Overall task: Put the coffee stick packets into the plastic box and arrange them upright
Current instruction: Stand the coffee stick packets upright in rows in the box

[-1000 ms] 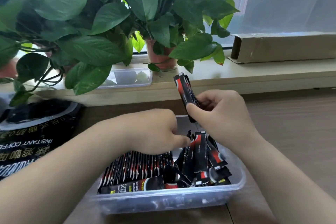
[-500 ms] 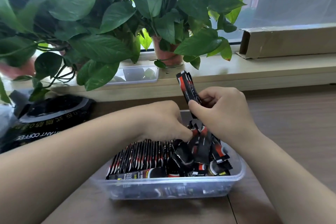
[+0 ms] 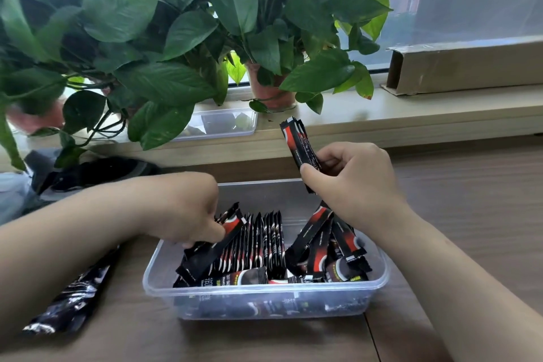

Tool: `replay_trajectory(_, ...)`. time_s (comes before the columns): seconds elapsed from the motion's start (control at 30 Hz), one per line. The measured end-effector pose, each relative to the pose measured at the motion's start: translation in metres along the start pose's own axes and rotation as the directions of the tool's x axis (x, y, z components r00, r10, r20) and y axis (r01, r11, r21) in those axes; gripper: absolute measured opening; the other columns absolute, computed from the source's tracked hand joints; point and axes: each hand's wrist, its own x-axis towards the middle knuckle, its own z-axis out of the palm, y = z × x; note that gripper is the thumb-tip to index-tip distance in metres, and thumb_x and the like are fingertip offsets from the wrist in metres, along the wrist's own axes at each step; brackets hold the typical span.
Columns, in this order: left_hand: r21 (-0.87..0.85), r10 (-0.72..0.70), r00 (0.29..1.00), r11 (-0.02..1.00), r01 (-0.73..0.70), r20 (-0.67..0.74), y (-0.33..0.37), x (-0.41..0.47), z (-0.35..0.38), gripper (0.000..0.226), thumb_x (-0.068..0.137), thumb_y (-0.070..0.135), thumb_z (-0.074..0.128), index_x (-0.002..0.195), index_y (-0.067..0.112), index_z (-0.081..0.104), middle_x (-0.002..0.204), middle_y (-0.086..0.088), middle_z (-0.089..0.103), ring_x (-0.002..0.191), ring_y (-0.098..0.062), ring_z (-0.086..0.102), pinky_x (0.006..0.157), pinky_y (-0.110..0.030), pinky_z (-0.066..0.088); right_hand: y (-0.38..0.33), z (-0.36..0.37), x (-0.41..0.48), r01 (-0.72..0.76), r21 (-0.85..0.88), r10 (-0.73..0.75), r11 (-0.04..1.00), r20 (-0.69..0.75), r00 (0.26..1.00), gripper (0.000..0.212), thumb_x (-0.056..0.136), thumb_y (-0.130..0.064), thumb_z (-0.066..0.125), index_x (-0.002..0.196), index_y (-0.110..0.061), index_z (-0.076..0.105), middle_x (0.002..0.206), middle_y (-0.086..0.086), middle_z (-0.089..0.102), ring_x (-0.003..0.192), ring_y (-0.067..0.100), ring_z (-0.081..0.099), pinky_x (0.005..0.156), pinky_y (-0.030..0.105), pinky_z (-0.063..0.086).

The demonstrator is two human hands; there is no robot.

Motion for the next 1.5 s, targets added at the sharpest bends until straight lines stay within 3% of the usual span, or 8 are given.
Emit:
replay_trajectory(0.17,0.327,0.092,0.97,0.945,-0.014,-0.226,0.004,0.003,-0.004,0.041,0.09,0.038,0.055,0.06,0.011,0.049,0.059,0.002,0.058,0.061,-0.022,0.057,0.063,-0.028,0.051,0.001,0.0,-0.001,0.009,-0.001,-0.009,1.0,0.007,1.0,0.016,0.078,-0.03,0.072,0.067,-0.019,0.074,0.058,-0.004,0.07,0.06,0.015,0.065,0.063,0.033,0.055)
replay_trajectory(0.33,0.311,0.654,0.682,0.756,-0.576,-0.327,0.008,0.026,0.003,0.013,0.091,0.032,0.059,0.083,0.024,0.065,0.082,0.012,0.056,0.071,0.001,0.051,0.068,-0.025,0.042,0.001,0.0,0.001,0.017,0.001,-0.017,1.0,0.007,1.0,0.015,0.078,-0.03,0.072,0.068,-0.019,0.075,0.059,-0.004,0.07,0.061,0.014,0.066,0.064,0.034,0.055)
replay_trajectory(0.5,0.323,0.788,0.538,0.614,-0.72,-0.299,0.025,0.044,0.019,0.02,0.091,0.022,0.056,0.097,0.02,0.075,0.102,0.007,0.07,0.098,-0.015,0.059,0.088,-0.025,0.044,0.002,0.001,0.001,0.036,-0.013,-0.036,0.999,-0.009,0.999,0.016,0.078,-0.029,0.072,0.067,-0.018,0.074,0.057,-0.003,0.069,0.059,0.015,0.064,0.061,0.034,0.054)
replay_trajectory(0.9,0.2,0.545,0.839,0.821,-0.535,0.01,0.068,0.048,0.02,0.042,0.095,0.038,0.047,0.07,0.007,0.06,0.09,-0.013,0.064,0.096,-0.031,0.054,0.087,-0.04,0.049,0.005,0.002,0.003,0.034,-0.003,-0.034,0.999,0.004,0.999,0.018,0.077,-0.031,0.071,0.069,-0.015,0.074,0.059,0.001,0.069,0.061,0.019,0.064,0.063,0.036,0.053)
replay_trajectory(1.03,0.113,0.56,0.827,0.82,-0.561,0.047,0.061,0.045,0.02,0.039,0.069,0.038,0.042,0.076,0.008,0.066,0.09,-0.011,0.068,0.096,-0.032,0.059,0.085,-0.04,0.052,0.005,0.002,0.003,0.033,0.001,-0.033,0.999,0.002,0.999,0.018,0.077,-0.031,0.072,0.068,-0.015,0.074,0.058,0.0,0.069,0.061,0.018,0.063,0.064,0.035,0.053)
replay_trajectory(1.23,-0.047,0.662,0.741,0.748,-0.662,0.113,0.06,0.034,0.016,0.043,0.072,0.033,0.044,0.091,0.017,0.079,0.096,0.003,0.068,0.102,-0.012,0.055,0.095,-0.031,0.045,0.005,0.002,0.004,0.032,-0.011,-0.032,0.999,-0.002,0.999,0.018,0.077,-0.032,0.072,0.068,-0.016,0.075,0.058,-0.002,0.07,0.061,0.016,0.064,0.065,0.033,0.053)
replay_trajectory(1.4,0.068,0.759,0.631,0.646,-0.76,-0.161,0.036,0.04,0.015,0.043,0.073,0.029,0.041,0.09,0.024,0.08,0.103,0.013,0.068,0.102,0.0,0.051,0.094,-0.008,0.035,0.005,0.003,0.003,0.031,-0.006,-0.031,0.999,-0.005,0.999,0.019,0.078,-0.032,0.072,0.068,-0.016,0.074,0.058,-0.002,0.069,0.06,0.016,0.063,0.064,0.033,0.052)
replay_trajectory(1.5,0.121,0.767,0.618,0.639,-0.759,-0.172,0.016,0.042,0.017,0.048,0.072,0.027,0.04,0.103,0.028,0.077,0.119,0.018,0.067,0.115,0.001,0.052,0.099,-0.007,0.031,0.006,0.002,0.002,0.033,-0.003,-0.033,0.999,-0.002,0.999,0.019,0.079,-0.033,0.071,0.067,-0.017,0.074,0.058,-0.002,0.069,0.06,0.016,0.064,0.063,0.033,0.053)
